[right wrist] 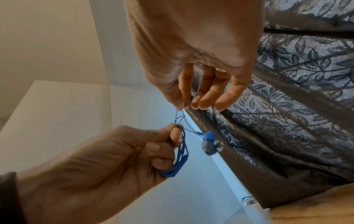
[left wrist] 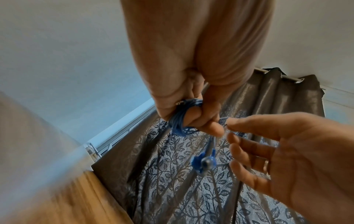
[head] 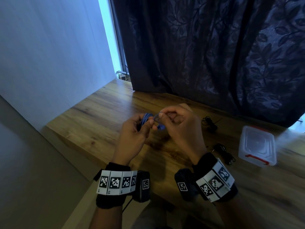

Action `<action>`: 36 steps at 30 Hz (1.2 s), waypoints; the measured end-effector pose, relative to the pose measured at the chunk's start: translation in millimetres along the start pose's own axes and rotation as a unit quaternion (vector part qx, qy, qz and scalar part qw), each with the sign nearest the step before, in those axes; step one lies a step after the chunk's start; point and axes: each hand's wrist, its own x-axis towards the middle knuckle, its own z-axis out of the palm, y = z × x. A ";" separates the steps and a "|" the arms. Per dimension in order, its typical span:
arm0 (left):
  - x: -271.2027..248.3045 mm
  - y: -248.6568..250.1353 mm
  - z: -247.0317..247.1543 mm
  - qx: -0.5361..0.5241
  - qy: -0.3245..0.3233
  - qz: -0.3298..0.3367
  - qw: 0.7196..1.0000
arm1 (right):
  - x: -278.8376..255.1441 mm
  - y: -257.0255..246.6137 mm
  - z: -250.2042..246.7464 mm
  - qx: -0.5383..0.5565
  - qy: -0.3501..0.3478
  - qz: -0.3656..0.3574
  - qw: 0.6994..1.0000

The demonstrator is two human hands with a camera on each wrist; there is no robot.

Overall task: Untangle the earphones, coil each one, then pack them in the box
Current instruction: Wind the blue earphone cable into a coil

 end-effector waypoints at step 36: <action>0.9 -1.0 1.6 0.119 0.018 -0.068 0.990 | 8.7 -1.5 -7.8 0.171 -0.091 0.123 0.973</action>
